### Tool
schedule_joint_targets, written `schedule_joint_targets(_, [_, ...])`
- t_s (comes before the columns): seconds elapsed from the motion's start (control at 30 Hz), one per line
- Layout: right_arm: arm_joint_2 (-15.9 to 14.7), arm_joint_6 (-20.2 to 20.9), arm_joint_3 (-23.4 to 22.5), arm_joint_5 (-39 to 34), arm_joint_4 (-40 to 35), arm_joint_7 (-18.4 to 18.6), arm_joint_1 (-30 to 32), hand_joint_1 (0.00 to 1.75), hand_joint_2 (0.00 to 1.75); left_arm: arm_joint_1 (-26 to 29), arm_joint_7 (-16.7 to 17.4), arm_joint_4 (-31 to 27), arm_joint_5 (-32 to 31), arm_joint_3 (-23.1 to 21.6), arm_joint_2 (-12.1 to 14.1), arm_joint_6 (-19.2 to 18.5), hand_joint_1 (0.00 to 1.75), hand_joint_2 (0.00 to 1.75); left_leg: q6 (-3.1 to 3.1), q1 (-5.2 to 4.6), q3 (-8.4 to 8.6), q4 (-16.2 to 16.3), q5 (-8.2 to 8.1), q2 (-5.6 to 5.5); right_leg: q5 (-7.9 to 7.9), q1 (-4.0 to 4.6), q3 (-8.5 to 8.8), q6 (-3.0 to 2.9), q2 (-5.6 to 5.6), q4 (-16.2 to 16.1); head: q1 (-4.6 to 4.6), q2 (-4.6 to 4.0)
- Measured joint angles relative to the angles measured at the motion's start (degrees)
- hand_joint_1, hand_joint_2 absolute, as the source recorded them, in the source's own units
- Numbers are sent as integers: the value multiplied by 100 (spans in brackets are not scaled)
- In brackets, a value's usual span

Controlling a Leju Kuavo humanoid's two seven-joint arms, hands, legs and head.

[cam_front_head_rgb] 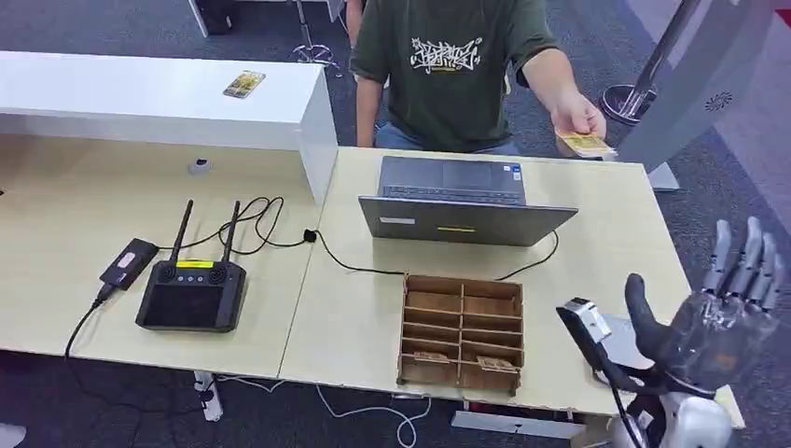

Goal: Pass the card to the sensor for recognition and then transmit it.

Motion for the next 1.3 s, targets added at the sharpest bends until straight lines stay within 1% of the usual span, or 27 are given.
schedule_joint_targets(0.1, [-356,479,542,-380,586,83,-941,0,175,-36,31,0,-20,-137,15,-33,0,0,-4,1,3,1,11,7,10,0,-5,3,8,0,0,0])
schedule_joint_targets(0.23, [-657,1013,1098,-611,1486,117,-2157,0,175,-51,87,0,-37,-266,33,-81,0,0,-6,1,1,1,24,5,23,1,-8,-4,6,3,-2,0])
schedule_joint_targets(0.3, [-756,1259,1350,-754,2022,153,-2826,0,175,-62,114,0,-48,-339,37,-107,0,0,-4,1,0,1,28,5,25,1,-10,-2,6,4,2,0])
schedule_joint_targets(0.37, [-806,1484,1549,-1019,2483,111,-3345,0,175,-64,125,0,-57,-385,52,-127,0,0,-5,1,-1,2,31,-3,25,1,-10,-2,-1,3,2,0])
schedule_joint_targets(0.5, [-830,1704,1870,-1291,3224,9,-4013,0,175,-66,149,0,-59,-470,70,-138,0,0,-6,2,-5,2,31,-7,24,2,-11,-1,-4,4,0,0])
schedule_joint_targets(0.57, [-841,1751,2002,-1317,3444,-15,-4226,0,175,-68,149,0,-52,-481,77,-146,0,0,-6,1,-8,2,31,-7,24,1,-16,-1,-4,3,0,0])
schedule_joint_targets(0.7, [-887,1796,2305,-1296,3741,63,-4522,0,175,-67,142,0,-37,-487,81,-155,0,0,-6,1,-11,2,30,-7,24,1,-19,-1,-4,2,2,0])
schedule_joint_targets(0.93, [-1079,1886,2609,-1337,3835,94,-4626,0,175,-65,135,-2,-28,-487,90,-177,0,0,-6,1,-13,3,30,-10,24,1,-20,-1,-6,1,2,0])
schedule_joint_targets(1.07, [-1330,2087,2683,-1720,3783,-75,-4632,0,175,-58,114,0,-13,-485,94,-188,0,0,-6,1,-14,4,30,-14,25,0,-20,0,-9,0,2,0])
schedule_joint_targets(1.3, [-1890,2183,2729,-2113,3433,-162,-4624,0,175,-50,103,0,-2,-485,107,-188,0,0,-3,0,-15,5,28,-15,25,0,-21,0,-9,-1,0,0])
